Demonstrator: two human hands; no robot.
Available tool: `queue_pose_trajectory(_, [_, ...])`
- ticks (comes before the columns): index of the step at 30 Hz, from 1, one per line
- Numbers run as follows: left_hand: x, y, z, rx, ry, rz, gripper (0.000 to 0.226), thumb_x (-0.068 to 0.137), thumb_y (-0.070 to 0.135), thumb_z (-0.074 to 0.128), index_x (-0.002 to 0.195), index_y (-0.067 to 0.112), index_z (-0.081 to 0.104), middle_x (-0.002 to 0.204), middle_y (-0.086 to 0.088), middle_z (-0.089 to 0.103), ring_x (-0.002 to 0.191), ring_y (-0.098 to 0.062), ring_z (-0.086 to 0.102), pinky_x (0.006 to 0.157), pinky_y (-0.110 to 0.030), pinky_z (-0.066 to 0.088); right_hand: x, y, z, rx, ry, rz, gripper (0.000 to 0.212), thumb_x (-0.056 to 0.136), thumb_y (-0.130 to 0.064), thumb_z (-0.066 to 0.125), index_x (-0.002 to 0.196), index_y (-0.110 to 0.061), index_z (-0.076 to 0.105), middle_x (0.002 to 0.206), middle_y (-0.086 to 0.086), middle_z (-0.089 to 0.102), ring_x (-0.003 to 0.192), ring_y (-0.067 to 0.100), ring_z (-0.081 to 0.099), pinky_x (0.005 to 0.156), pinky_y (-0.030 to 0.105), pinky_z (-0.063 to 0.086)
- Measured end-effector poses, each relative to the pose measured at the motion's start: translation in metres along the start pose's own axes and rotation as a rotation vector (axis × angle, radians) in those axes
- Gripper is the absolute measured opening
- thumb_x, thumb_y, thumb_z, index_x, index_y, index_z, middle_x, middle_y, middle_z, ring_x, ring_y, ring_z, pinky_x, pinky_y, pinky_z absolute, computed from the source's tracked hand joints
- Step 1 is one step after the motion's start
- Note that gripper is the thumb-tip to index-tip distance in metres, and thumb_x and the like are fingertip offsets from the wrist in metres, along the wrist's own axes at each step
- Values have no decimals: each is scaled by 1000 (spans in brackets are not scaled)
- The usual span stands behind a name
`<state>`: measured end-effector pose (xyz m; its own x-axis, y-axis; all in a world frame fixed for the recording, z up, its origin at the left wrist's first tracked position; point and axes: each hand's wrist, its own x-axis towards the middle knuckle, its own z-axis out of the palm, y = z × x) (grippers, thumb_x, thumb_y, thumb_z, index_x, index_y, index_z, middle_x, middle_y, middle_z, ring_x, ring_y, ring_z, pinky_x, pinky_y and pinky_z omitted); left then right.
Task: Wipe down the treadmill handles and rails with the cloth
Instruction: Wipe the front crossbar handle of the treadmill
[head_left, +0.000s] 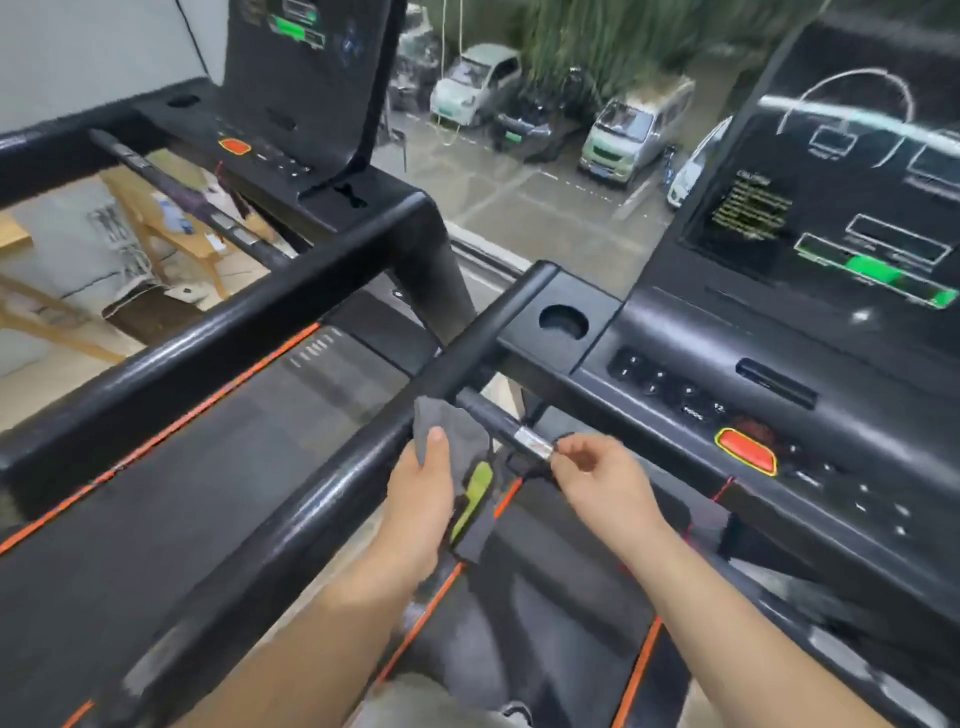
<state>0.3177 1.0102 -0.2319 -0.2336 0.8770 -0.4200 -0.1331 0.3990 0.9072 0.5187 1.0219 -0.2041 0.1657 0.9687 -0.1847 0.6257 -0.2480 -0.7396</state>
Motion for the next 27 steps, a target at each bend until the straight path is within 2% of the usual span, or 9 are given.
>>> queue_pose_trajectory(2, [10, 16, 13, 46, 50, 33, 62, 85, 75, 44, 122, 31, 67, 114, 7, 76, 107, -15, 71, 102, -45, 54, 12, 14, -17, -187, 22, -54, 21, 88, -30, 73, 109, -26, 74, 109, -3, 66, 106, 19, 62, 97, 35, 49])
queue_pose_trajectory(5, [15, 56, 25, 245, 62, 249, 38, 105, 55, 38, 119, 28, 62, 107, 7, 71, 97, -6, 66, 81, -26, 49, 25, 26, -31, -422, -102, 7, 57, 86, -45, 73, 137, -23, 61, 134, 0, 56, 128, 23, 51, 102, 40, 49])
queue_pose_trajectory(8, [35, 78, 34, 628, -15, 583, 30, 107, 48, 39, 117, 27, 59, 105, 12, 64, 94, -10, 57, 77, -32, 41, 39, 33, -34, -553, -263, 130, 74, 78, -56, 77, 139, -21, 55, 138, 0, 53, 131, 24, 52, 100, 43, 51])
queue_pose_trajectory(12, [87, 28, 42, 1201, -255, 749, 42, 105, 50, 36, 121, 18, 58, 121, -5, 64, 120, -29, 55, 96, -44, 48, 44, 42, -28, -700, -267, 192, 40, 75, -58, 75, 95, -27, 60, 111, -3, 66, 110, 25, 65, 81, 33, 51])
queue_pose_trajectory(14, [103, -3, 44, 1323, -292, 905, 43, 104, 47, 39, 129, 16, 57, 131, -8, 62, 129, -33, 54, 95, -45, 53, 43, 48, -30, -667, -240, 223, 37, 75, -55, 75, 97, -27, 64, 106, -5, 66, 106, 23, 66, 79, 31, 51])
queue_pose_trajectory(19, [126, -7, 60, 1365, -279, 1126, 29, 98, 43, 51, 104, 19, 66, 99, -3, 62, 96, -30, 57, 75, -43, 45, 42, 57, -40, -608, -256, 273, 49, 77, -50, 80, 120, -31, 69, 124, -12, 64, 122, 17, 60, 90, 27, 47])
queue_pose_trajectory(22, [136, -6, 88, 1482, -238, 1042, 39, 99, 45, 42, 82, 18, 63, 79, -8, 61, 77, -35, 57, 69, -44, 40, 38, 59, -39, -526, -194, 334, 55, 75, -50, 84, 125, -33, 68, 127, -15, 65, 122, 14, 60, 94, 26, 46])
queue_pose_trajectory(25, [108, -19, 135, 1539, -424, 963, 47, 100, 46, 31, 80, 18, 63, 78, -9, 65, 74, -34, 59, 71, -43, 40, 31, 55, -32, -491, -145, 358, 33, 80, -41, 80, 110, -32, 71, 115, -10, 68, 115, 19, 63, 92, 31, 53])
queue_pose_trajectory(27, [78, -39, 151, 1326, -543, 1041, 35, 97, 44, 47, 77, 18, 61, 73, -6, 61, 70, -32, 56, 70, -42, 41, 29, 57, -29, -517, -92, 354, 5, 83, -33, 68, 81, -29, 66, 91, -8, 66, 101, 23, 67, 81, 34, 57])
